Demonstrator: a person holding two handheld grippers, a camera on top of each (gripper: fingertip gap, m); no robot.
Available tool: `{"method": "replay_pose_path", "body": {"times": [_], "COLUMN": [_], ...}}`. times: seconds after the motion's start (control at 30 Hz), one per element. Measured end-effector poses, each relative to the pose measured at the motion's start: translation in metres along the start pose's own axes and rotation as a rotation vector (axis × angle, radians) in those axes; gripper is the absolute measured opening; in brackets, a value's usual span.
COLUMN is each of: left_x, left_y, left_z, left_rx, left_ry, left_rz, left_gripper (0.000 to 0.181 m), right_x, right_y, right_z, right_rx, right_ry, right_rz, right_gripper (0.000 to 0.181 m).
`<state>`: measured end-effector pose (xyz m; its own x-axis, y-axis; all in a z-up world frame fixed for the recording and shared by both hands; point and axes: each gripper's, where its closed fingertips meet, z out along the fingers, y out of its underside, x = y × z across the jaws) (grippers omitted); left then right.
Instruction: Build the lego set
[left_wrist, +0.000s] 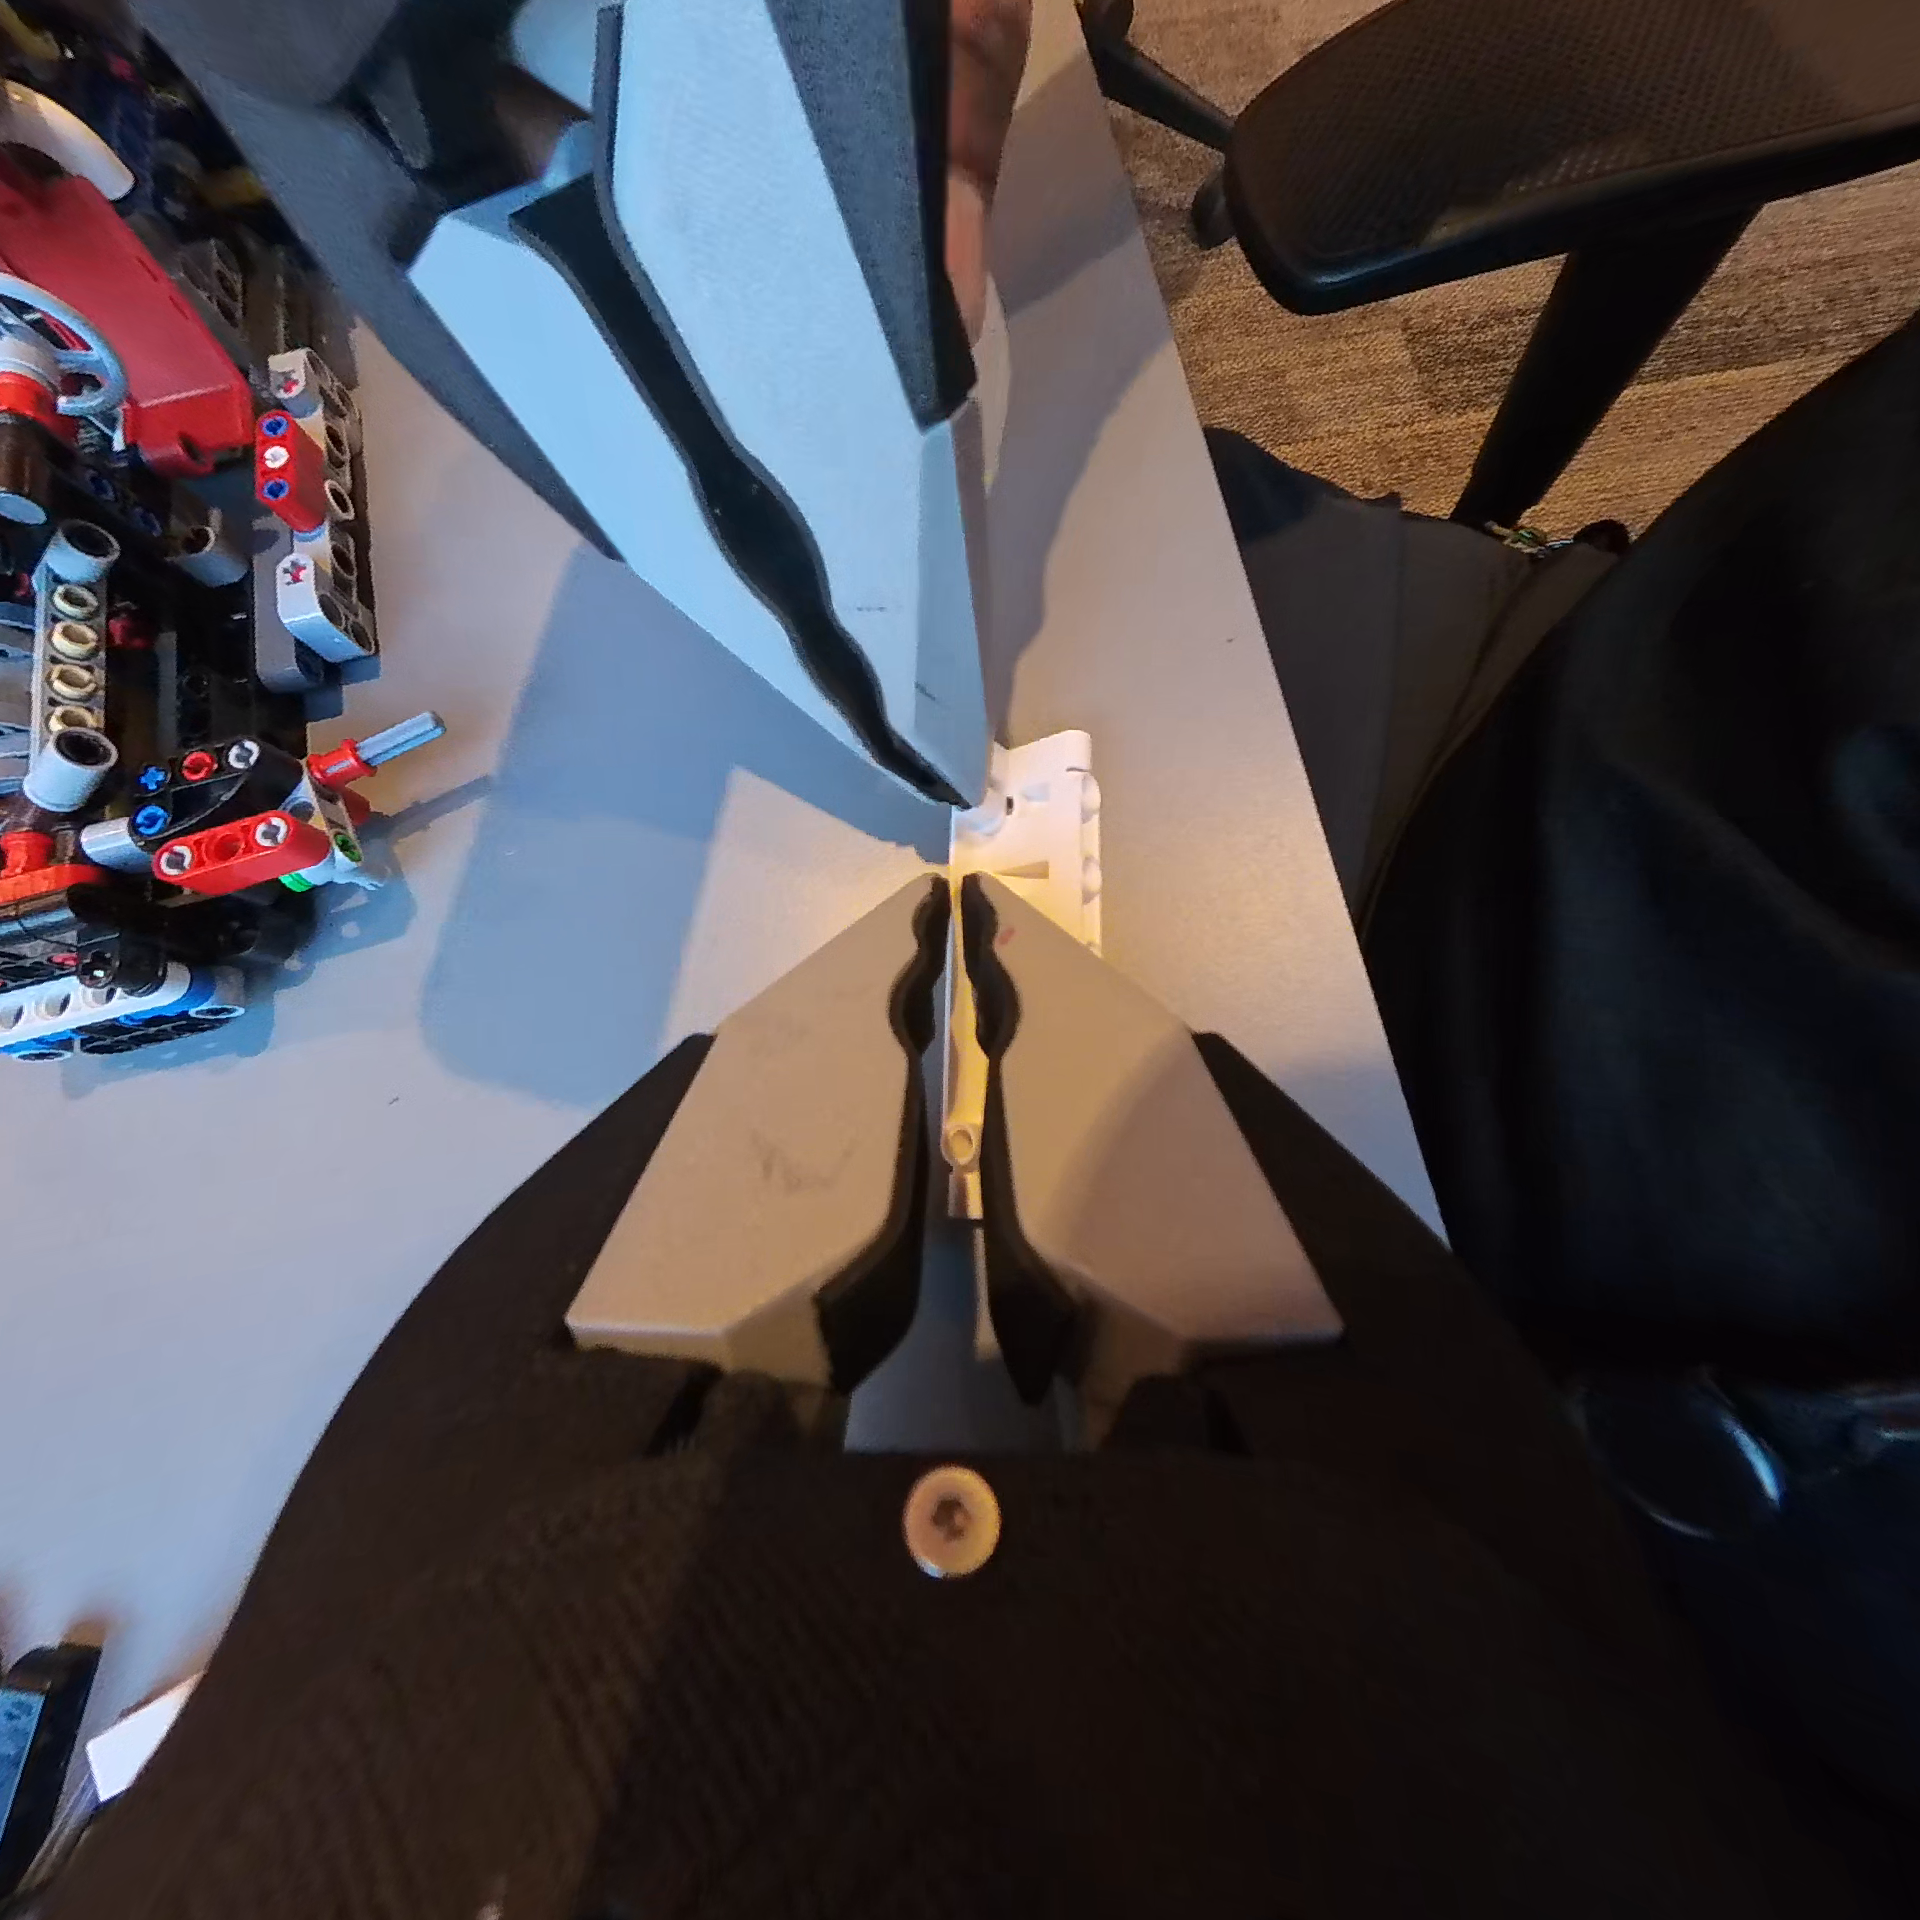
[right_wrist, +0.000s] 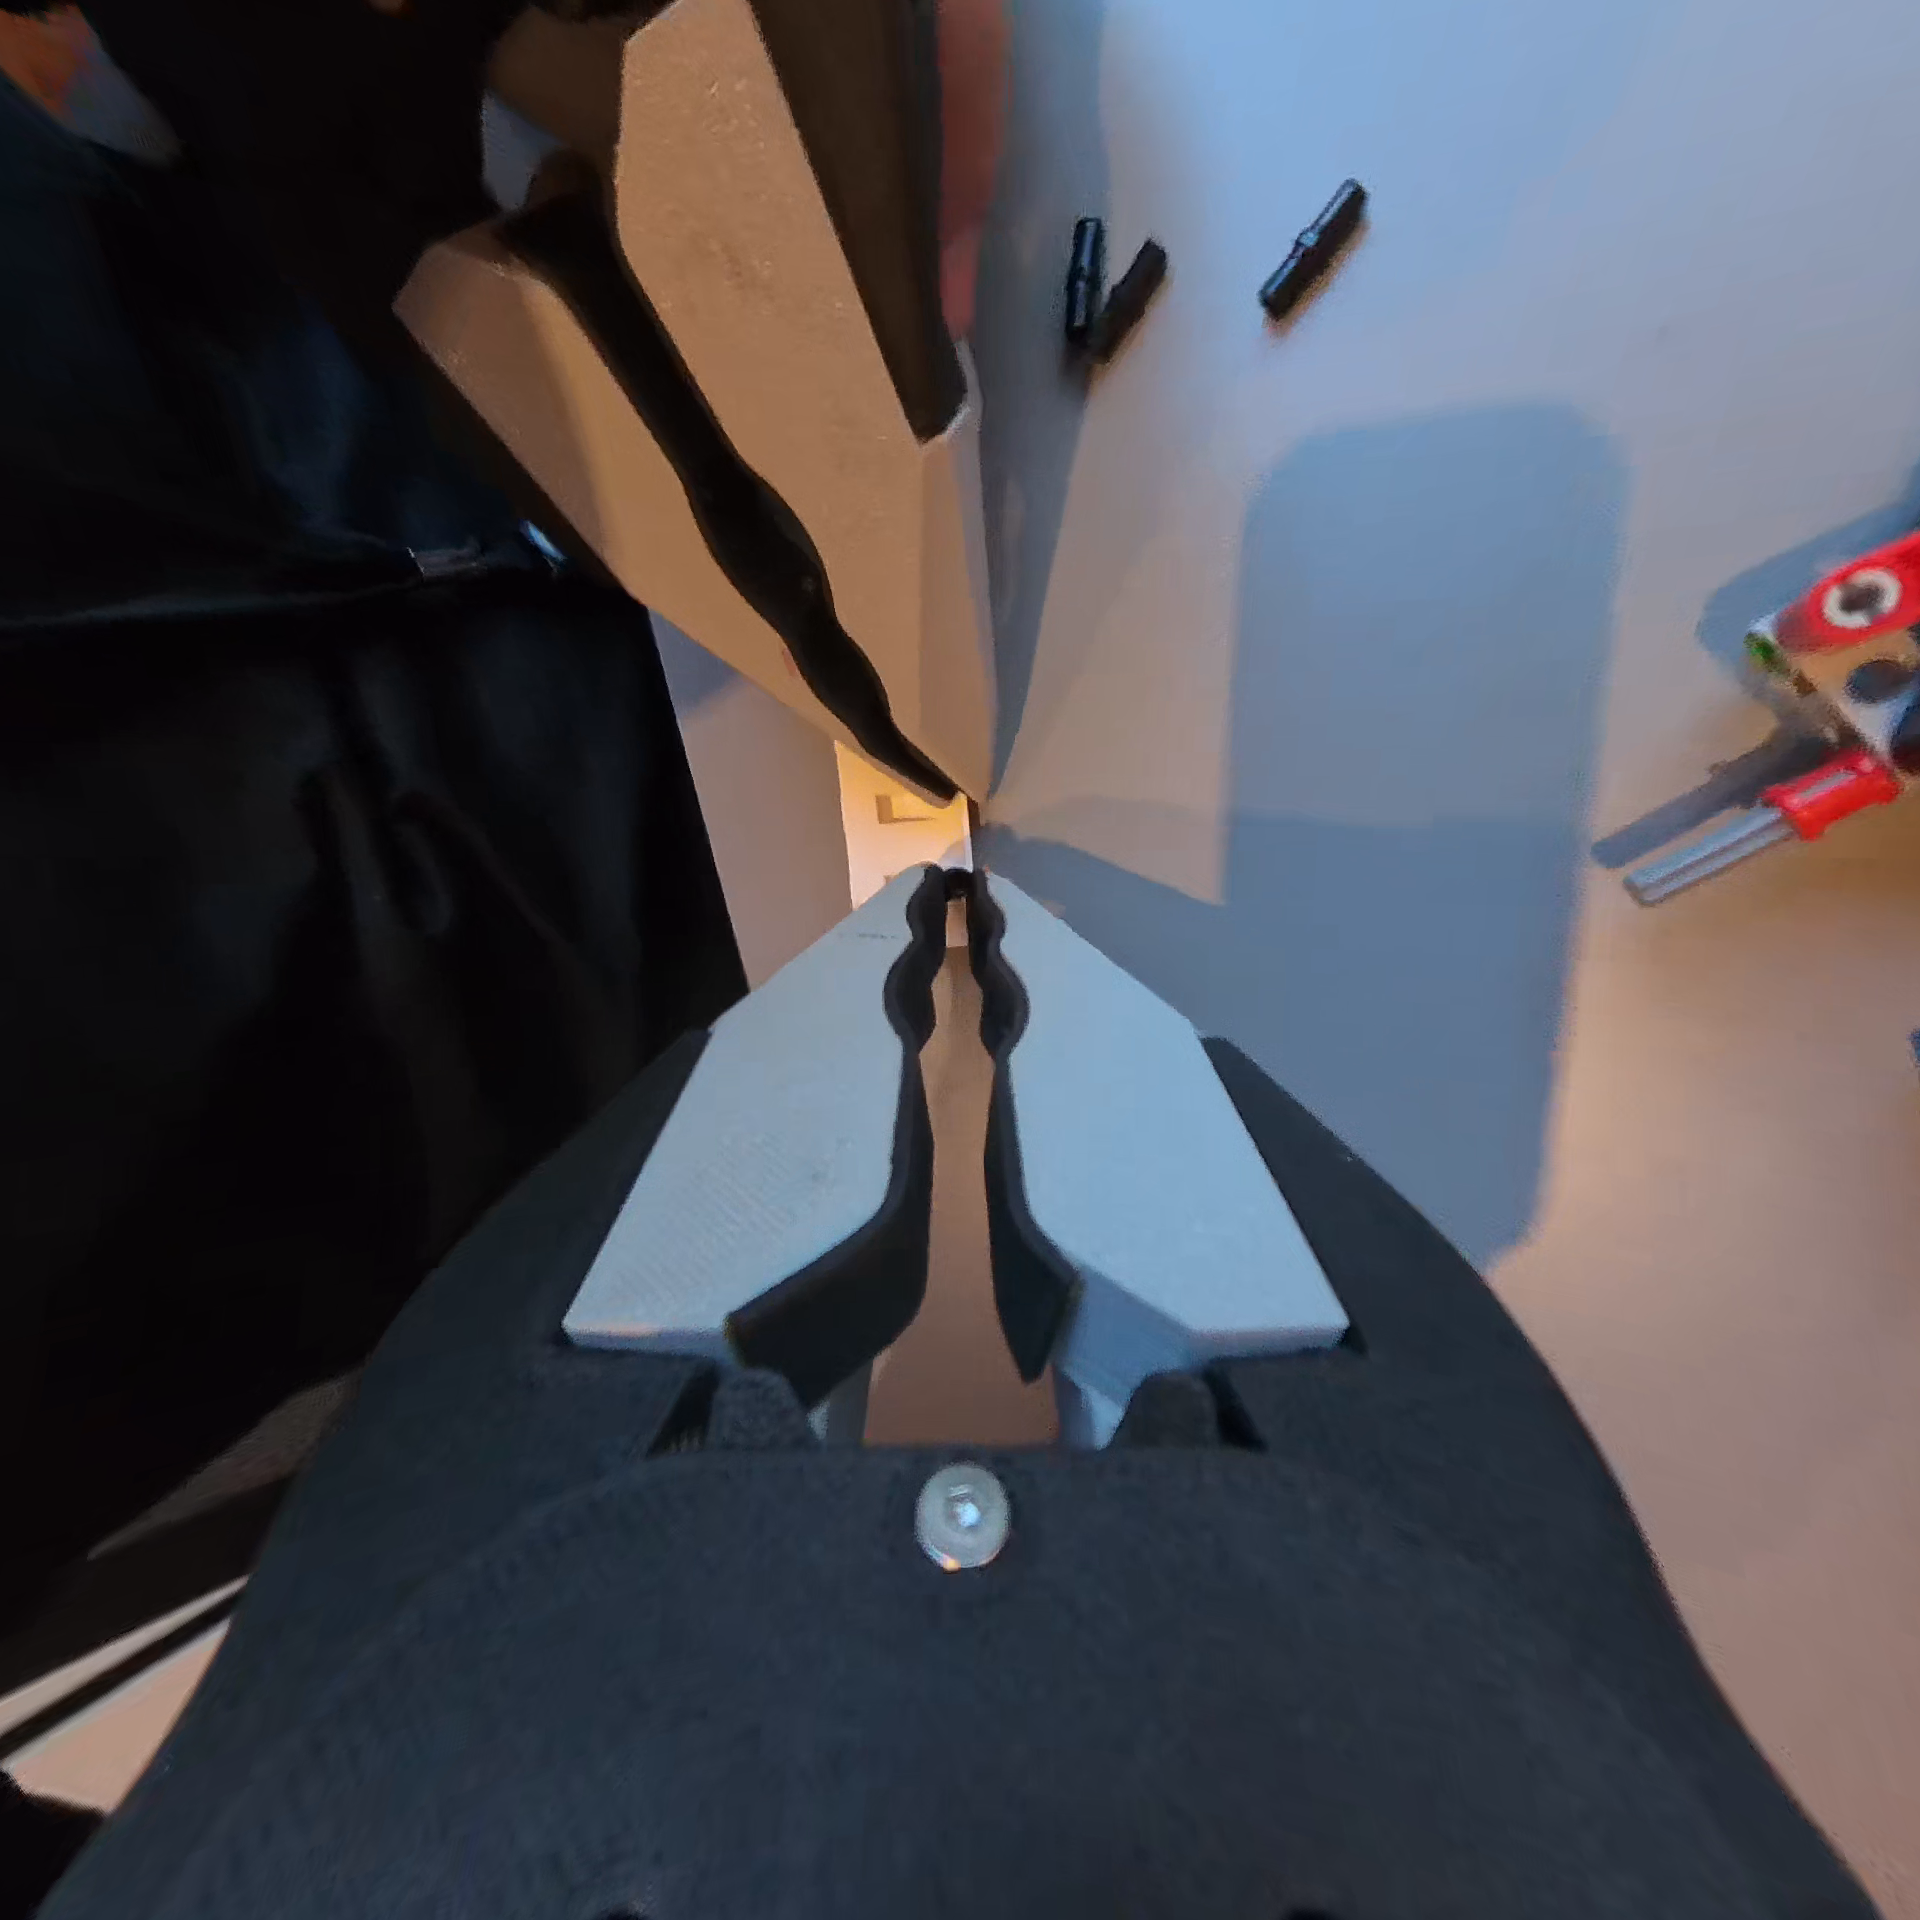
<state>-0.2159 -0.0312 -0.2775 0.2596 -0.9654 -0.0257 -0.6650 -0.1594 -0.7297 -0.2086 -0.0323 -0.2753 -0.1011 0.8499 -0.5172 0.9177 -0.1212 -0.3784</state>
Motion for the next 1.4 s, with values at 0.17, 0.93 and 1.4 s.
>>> {"method": "replay_pose_path", "body": {"times": [0.17, 0.93, 1.4], "left_x": [-0.006, -0.006, -0.01], "left_y": [-0.001, -0.001, -0.001], "left_z": [0.0, 0.002, 0.002], "left_rx": [0.002, 0.0, -0.002], "left_ry": [-0.042, -0.042, -0.069], "left_rz": [0.002, 0.012, 0.005], "left_gripper": [0.0, 0.0, 0.0], "right_x": [0.006, 0.01, 0.01], "right_y": [-0.003, -0.011, -0.011], "right_z": [-0.005, -0.005, -0.016], "right_rx": [0.095, 0.253, 0.275], "right_ry": [0.035, 0.147, 0.226], "right_rz": [0.023, -0.032, -0.067], "right_gripper": [0.002, 0.0, 0.0]}}
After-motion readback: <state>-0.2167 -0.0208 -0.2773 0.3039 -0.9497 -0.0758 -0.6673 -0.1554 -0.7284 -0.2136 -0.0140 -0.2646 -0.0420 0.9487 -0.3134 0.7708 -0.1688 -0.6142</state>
